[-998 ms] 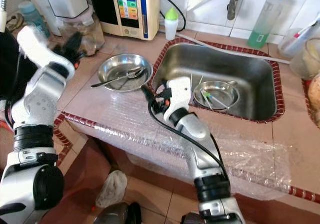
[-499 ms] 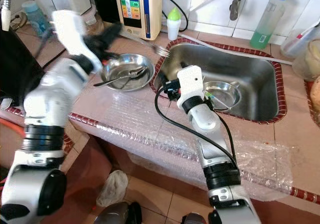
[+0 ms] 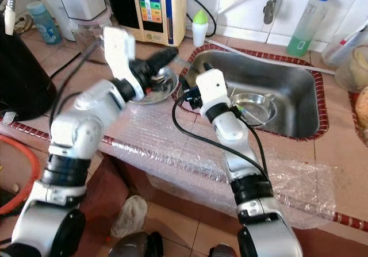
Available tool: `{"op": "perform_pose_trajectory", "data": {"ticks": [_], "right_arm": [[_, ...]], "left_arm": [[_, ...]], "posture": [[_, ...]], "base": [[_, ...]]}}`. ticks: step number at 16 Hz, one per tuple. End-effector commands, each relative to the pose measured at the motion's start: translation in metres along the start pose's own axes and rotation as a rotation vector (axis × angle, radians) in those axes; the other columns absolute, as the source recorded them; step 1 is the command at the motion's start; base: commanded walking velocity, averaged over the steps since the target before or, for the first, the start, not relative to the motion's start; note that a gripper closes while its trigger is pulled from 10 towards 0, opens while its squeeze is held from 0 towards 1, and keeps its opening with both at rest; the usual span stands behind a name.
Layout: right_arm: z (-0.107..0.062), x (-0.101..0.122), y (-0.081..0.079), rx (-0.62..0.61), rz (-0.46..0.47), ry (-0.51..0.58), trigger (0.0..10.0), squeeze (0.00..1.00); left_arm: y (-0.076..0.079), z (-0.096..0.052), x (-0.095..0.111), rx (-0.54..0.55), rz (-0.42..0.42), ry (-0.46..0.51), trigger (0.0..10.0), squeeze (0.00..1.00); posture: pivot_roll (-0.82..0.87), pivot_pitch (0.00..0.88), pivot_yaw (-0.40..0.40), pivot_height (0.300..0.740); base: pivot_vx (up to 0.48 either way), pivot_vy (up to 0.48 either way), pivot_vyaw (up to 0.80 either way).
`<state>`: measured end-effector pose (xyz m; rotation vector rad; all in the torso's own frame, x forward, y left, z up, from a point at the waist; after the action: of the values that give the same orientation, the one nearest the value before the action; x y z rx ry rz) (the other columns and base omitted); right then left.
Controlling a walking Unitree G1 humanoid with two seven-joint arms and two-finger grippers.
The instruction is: Kitchen organization
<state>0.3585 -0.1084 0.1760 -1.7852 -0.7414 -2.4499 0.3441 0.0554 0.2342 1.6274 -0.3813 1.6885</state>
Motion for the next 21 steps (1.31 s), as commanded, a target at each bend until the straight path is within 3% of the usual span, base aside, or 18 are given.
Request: {"op": "perform_pose_trajectory", "data": {"ticks": [1, 2, 10, 14, 21], "right_arm": [[0.004, 0.004, -0.001, 0.001, 0.007, 0.019, 6.1, 0.00], [0.006, 0.004, -0.001, 0.002, 0.016, 0.021, 0.0, 0.00], [0.008, -0.008, 0.001, 0.016, 0.127, -0.034, 0.0, 0.00], [0.005, -0.014, 0.006, 0.073, 0.111, -0.054, 0.0, 0.00], [0.006, -0.016, 0.013, 0.058, 0.098, -0.061, 0.0, 0.00]], "left_arm": [[0.006, 0.000, 0.003, -0.024, 0.023, -0.001, 0.0, 0.00], [0.007, -0.001, 0.001, -0.029, 0.022, -0.007, 0.0, 0.00], [0.005, -0.005, -0.003, -0.018, 0.032, -0.019, 0.0, 0.00], [0.005, -0.007, -0.010, -0.030, 0.050, -0.060, 0.0, 0.00], [0.005, -0.010, -0.015, -0.032, 0.074, -0.083, 0.0, 0.00]], "posture": [[-0.01, 0.005, 0.066, 0.740], [-0.01, 0.005, 0.066, 0.740], [-0.01, 0.005, 0.064, 0.740], [-0.01, 0.013, 0.070, 0.740], [0.00, 0.015, 0.068, 0.740]], "base": [[0.000, 0.000, 0.00], [0.000, 0.000, 0.00], [0.000, 0.000, 0.00], [0.000, 0.000, 0.00], [0.000, 0.000, 0.00]]}}
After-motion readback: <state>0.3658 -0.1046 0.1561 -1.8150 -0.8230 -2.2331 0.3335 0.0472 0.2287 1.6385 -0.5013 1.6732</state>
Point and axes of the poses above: a point about 5 cm out from each wrist's last joint towards the gripper, its own z axis pointing out of the wrist towards the gripper, its own x axis along the axis of the wrist's last joint, y = z × x, the point moved 1 cm from there along z, pointing out of the wrist towards the gripper, and after that the axes turned 4 degrees about -z, right-handed, at the moved point
